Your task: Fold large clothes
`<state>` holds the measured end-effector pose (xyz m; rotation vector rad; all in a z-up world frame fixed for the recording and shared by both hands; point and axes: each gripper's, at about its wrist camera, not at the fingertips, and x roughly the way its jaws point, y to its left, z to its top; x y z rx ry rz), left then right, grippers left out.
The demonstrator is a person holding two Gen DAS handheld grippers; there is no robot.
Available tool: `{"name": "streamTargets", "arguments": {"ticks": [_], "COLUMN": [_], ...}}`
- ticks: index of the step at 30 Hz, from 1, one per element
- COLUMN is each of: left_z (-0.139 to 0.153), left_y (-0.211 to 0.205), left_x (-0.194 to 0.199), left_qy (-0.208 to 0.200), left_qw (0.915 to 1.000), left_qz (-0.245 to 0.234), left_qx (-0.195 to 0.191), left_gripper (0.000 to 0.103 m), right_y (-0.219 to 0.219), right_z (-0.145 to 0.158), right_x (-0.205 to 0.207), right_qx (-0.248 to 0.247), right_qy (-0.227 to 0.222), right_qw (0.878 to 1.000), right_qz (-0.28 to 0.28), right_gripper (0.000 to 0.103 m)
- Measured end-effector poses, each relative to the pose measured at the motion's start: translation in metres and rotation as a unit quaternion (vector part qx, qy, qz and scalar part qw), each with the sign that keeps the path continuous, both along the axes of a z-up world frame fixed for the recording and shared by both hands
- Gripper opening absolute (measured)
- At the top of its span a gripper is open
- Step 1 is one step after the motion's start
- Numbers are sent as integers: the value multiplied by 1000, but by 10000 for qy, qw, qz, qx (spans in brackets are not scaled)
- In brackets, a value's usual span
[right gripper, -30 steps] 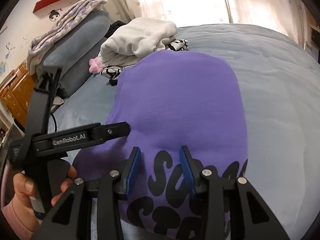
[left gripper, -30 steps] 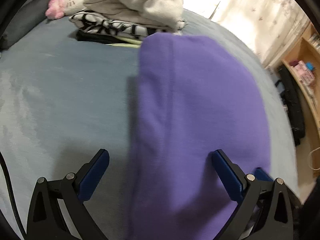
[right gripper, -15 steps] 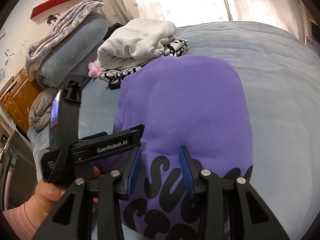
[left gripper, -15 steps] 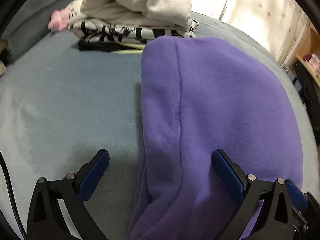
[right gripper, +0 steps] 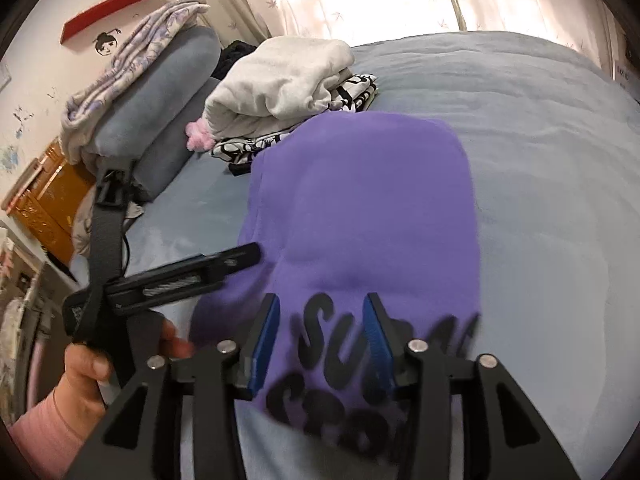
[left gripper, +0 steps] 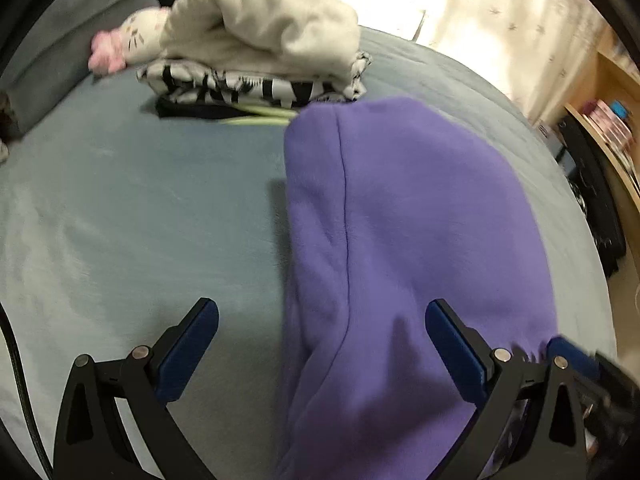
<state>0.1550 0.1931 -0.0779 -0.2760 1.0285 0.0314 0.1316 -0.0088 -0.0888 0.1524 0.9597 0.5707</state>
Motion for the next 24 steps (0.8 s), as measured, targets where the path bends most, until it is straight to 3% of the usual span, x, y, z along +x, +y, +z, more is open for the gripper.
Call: {"name": "streamTargets", "arguments": {"ticks": [4,8,13,18,24], "left_z": [13,-2,-37,-61,-73], "left_y": [18,31,32,35,36], "left_x": [-12,-15,3,24,39], "left_qy": [50,434,899,1134,1101], "left_qw": [9996,9977,9909,9817,9760], "left_qz": [-272,-417,-620,-512,-681], "left_qx": [-107,-314,-792,-1440,-1751], "left_gripper": [103,103,103,103,103], "right_y": [-32,-54,-74,-82,-63], "right_z": [7,0,-20,-49,-80], "right_x": [-5,2,25,64,99], "right_qx": [290,455,930,1639,1658], "right_qy": [205,450,671,1196,1708], "right_qw": [9994,9979,9932,9791,9708], "right_qz": [-39,-81,-174,-135,312], "right_gripper": [68,84,90,93,93]}}
